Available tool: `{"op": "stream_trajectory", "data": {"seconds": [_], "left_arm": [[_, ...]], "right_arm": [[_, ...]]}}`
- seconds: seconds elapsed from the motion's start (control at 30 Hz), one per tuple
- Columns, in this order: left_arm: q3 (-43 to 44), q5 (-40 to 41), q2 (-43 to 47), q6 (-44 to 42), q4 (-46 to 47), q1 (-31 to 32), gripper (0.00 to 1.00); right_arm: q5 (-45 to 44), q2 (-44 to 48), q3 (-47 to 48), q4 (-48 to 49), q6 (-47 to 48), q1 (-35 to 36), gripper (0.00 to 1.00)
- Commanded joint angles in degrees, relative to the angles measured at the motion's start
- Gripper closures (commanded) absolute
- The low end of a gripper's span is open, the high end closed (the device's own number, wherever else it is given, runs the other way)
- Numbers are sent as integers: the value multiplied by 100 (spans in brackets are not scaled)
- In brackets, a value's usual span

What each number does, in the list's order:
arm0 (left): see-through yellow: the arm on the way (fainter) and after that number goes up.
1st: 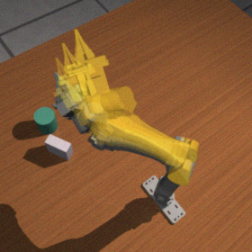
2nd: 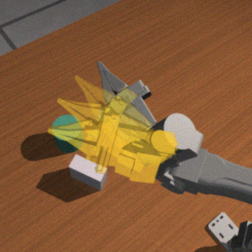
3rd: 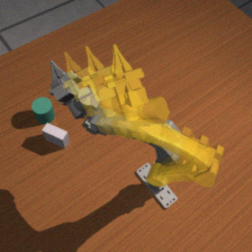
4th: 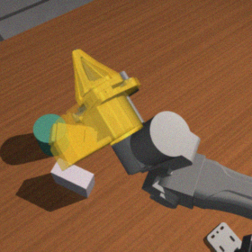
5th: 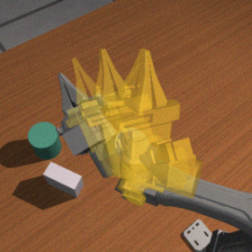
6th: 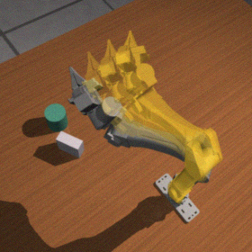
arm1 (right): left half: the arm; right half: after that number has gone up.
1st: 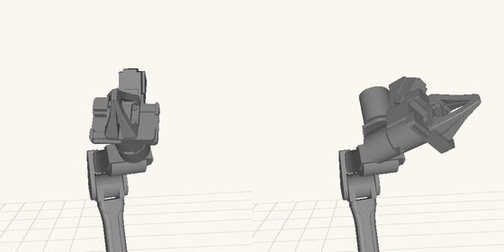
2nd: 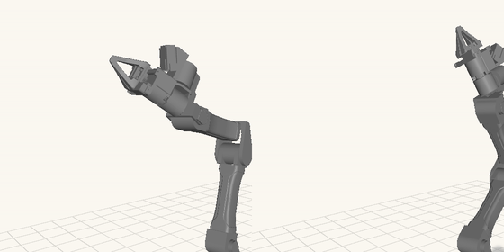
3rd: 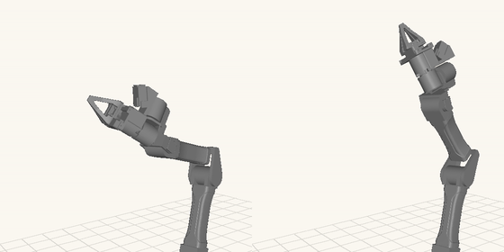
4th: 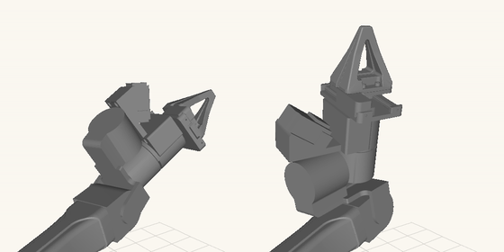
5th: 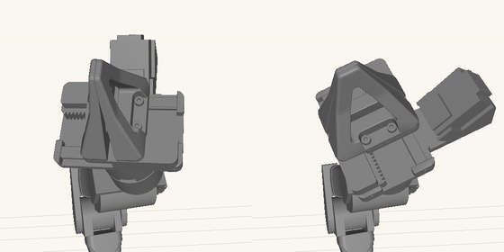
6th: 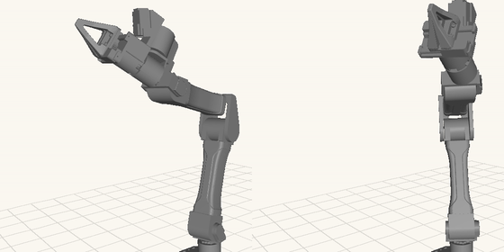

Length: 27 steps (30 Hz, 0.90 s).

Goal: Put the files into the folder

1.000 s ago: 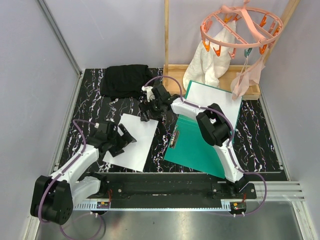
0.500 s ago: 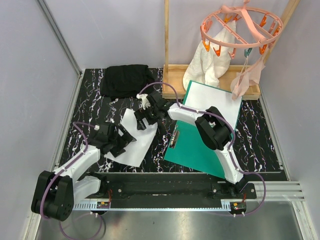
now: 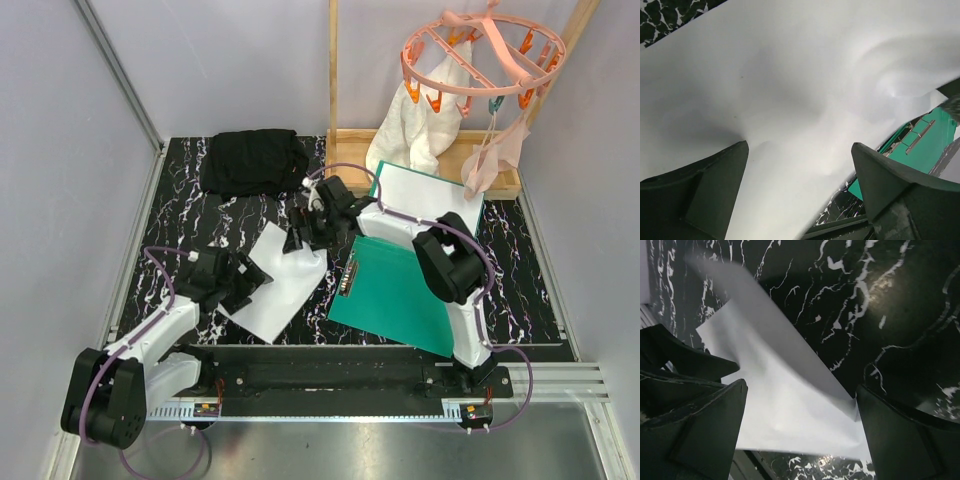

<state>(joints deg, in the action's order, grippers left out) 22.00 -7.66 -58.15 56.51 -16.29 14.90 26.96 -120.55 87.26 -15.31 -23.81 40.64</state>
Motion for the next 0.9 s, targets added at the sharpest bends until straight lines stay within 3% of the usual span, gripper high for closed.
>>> {"op": "stream_trajectory", "data": {"seconds": [0.0,0.17,0.37,0.63,0.8,0.87], "left_arm": [[-187,46,-232,-272,-93,5,6],[-266,37,-127,-272,-67,5,7],[-415,-16,-56,-167,21,5,6],[-468,-95,-74,-176,83,13,6],[-521,-104,23,-132,118,13,6],[-530,-95,49,-140,118,13,6]], "right_arm": [[145,585,-253,239,-537,-206,0],[-620,1094,-446,-42,-326,-215,0],[-1754,1631,-1131,-174,-1063,-215,0],[-1835,1430,-1361,-148,-905,-232,0],[-1957,1350,-1493,-130,-1810,-232,1],[-2063,1341,-1616,-95,-2109,-232,9]]}}
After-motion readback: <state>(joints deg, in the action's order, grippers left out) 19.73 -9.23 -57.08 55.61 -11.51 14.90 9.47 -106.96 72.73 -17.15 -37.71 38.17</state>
